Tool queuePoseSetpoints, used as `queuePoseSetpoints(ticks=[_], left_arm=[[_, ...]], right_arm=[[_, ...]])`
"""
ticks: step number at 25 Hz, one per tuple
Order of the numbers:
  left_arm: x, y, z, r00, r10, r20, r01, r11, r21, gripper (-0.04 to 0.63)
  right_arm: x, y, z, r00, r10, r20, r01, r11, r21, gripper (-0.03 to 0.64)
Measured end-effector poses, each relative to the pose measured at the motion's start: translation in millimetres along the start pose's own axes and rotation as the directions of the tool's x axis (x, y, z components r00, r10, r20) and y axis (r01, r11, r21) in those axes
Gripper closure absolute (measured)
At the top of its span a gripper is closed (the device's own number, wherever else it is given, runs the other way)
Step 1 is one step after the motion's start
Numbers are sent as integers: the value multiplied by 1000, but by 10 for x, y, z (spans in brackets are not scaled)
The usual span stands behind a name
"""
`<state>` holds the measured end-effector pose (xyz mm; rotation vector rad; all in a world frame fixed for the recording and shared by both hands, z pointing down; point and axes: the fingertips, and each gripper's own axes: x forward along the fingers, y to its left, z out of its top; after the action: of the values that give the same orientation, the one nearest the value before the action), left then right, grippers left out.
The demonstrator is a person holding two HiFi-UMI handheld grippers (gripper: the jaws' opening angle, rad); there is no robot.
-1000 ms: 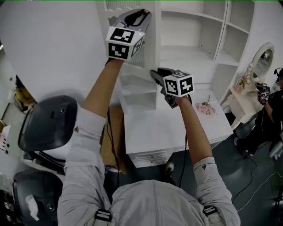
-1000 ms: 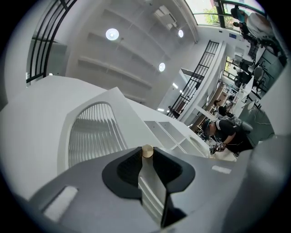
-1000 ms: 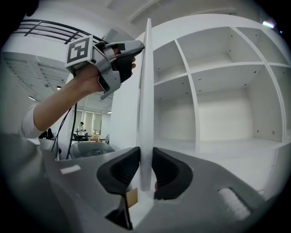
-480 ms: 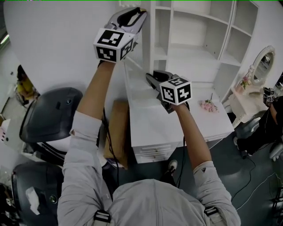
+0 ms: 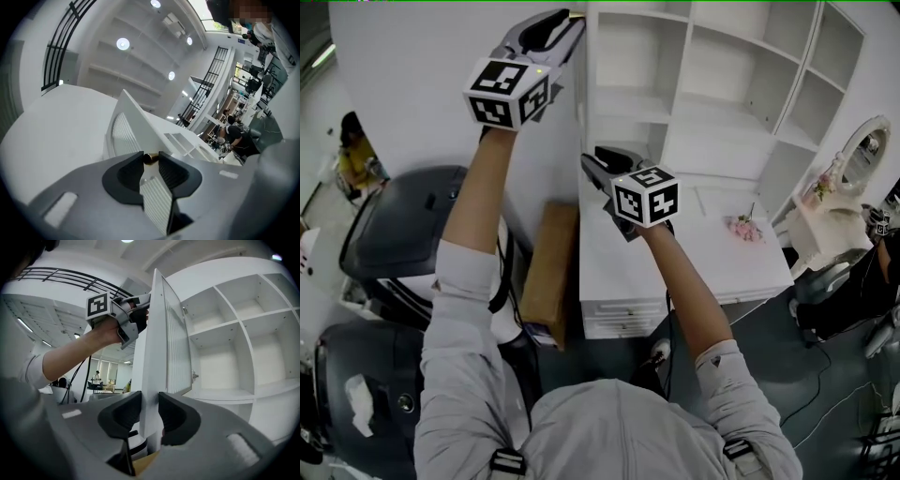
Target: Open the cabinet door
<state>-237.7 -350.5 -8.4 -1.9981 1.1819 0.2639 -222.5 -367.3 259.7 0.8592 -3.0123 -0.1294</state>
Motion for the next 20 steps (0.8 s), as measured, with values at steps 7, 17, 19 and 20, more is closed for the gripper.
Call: queuePoseSetpoints(ticks=[7,17,19,20], left_arm=[[-206,231,-76,1000,14,-11,-15,999,-48,488],[-493,-172,-166,983,31,-182,-29,999,14,579],[-608,-403,-289,973,29,-227,-31,1000,-2,578],[-665,-514,-334,972,32,-232,-38,999,-19,578]], right_arm=[[216,193,-26,999,13,-43,-12,1000,2,494],[-272,0,-27,1000,-22,-20,20,998,-68,548],[-521,-199,-143,997,-76,-34,73,994,-82,588],[-655,-297,-195,994,-98,-40,94,992,-87,607]])
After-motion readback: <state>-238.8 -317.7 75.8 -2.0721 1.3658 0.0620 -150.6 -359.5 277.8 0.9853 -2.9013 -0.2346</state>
